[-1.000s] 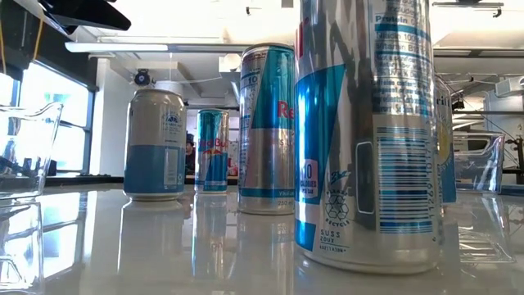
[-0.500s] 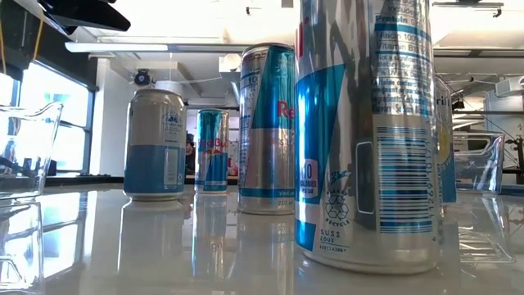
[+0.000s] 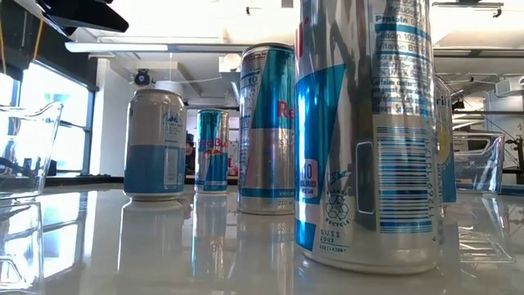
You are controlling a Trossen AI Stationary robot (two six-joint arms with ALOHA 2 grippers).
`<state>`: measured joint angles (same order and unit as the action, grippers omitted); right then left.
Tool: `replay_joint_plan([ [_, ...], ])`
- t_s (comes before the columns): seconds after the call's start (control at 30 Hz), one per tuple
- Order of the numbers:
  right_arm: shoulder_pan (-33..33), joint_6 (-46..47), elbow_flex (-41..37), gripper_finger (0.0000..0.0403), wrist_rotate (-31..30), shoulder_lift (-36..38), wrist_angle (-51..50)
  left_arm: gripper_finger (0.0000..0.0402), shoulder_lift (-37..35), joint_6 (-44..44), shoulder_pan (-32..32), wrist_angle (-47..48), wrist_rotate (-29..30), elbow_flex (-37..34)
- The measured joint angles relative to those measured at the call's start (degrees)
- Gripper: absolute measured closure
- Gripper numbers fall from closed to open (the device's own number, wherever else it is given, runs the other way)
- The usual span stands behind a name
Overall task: Sort soda cans
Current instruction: Put the bottom left blue soda can into the bottom right transparent bin
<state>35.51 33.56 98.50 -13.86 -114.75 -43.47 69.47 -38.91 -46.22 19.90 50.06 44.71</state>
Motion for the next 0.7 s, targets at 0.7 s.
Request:
replay_joint_plan([
  [0.7, 2.70, 2.79, 7.31, 0.0187, 4.49, -0.02, -11.29, 0.0188, 0.00, -0.90, 0.07, -0.05, 0.02, 0.00],
])
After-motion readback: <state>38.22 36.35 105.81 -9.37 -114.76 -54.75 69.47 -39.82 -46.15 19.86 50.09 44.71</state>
